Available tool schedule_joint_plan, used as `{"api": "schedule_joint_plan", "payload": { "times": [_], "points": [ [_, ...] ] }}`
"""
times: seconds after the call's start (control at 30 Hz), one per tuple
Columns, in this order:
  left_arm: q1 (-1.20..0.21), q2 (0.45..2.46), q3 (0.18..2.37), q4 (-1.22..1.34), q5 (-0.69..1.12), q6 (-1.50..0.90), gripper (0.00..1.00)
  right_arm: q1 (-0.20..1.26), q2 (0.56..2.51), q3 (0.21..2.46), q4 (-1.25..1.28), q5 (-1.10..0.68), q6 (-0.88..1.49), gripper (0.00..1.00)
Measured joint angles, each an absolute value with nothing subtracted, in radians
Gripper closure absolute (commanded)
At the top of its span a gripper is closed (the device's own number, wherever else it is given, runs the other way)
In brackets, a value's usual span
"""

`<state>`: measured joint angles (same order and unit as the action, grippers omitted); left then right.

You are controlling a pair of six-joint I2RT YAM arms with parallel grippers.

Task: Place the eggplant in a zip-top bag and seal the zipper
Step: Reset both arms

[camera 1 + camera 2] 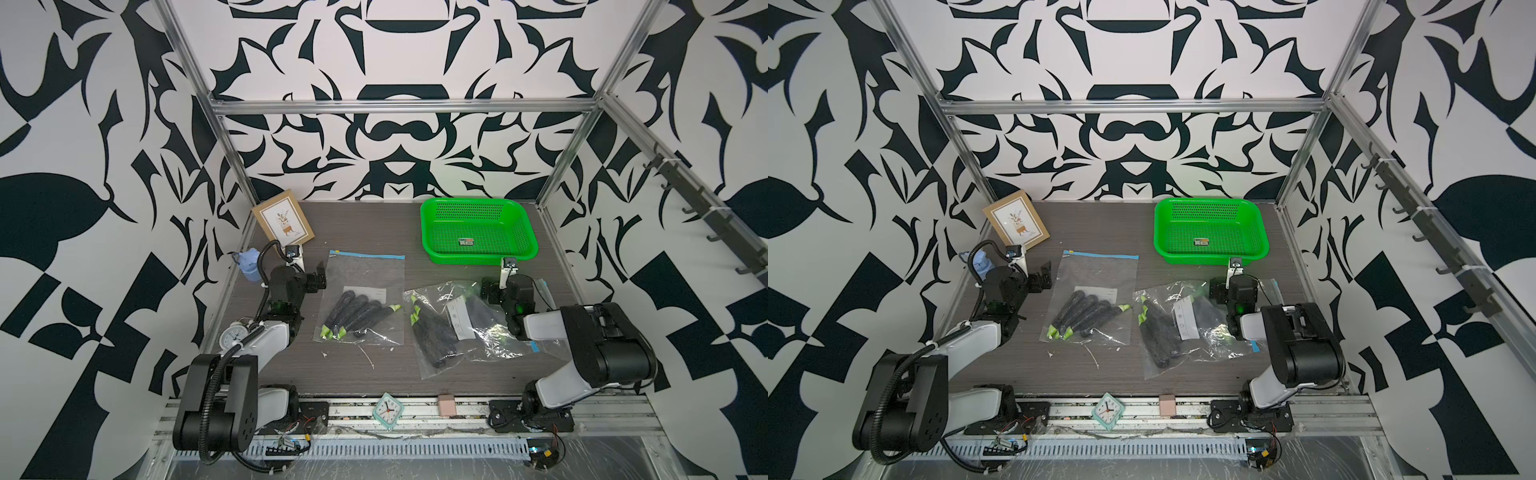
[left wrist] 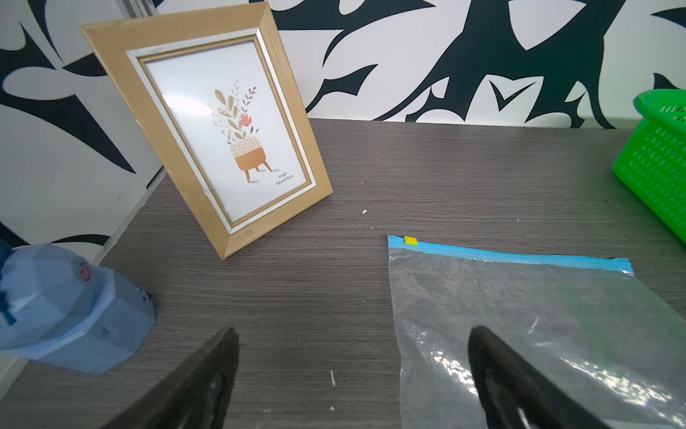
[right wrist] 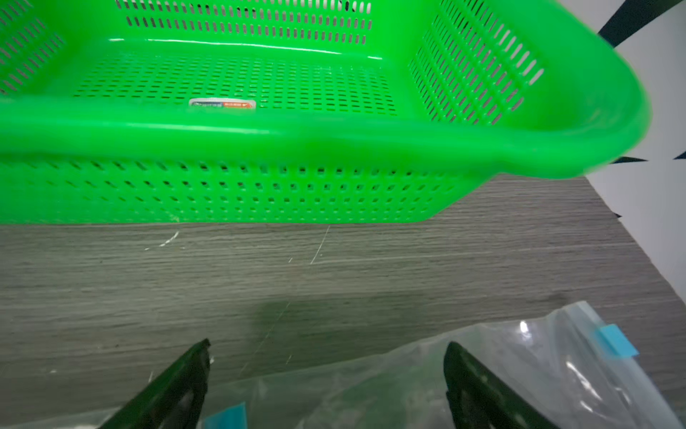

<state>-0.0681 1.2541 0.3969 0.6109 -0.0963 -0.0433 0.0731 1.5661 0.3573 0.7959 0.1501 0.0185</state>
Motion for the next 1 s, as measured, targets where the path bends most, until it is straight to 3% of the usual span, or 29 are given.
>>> {"api": "schedule_joint_plan", "payload": {
  "times": [0.4,1.0],
  "points": [
    [-0.041,1.552,0.358,0.858,-0.084,-0.018,0.00,0.073,1.566,0.357,0.859,0.104,0.001,0.01],
    [-0.038,1.561,0.362,0.900,-0.078,-0.019,0.00,0.073,1.566,0.357,0.866,0.100,0.000,0.01]
  ]
}}
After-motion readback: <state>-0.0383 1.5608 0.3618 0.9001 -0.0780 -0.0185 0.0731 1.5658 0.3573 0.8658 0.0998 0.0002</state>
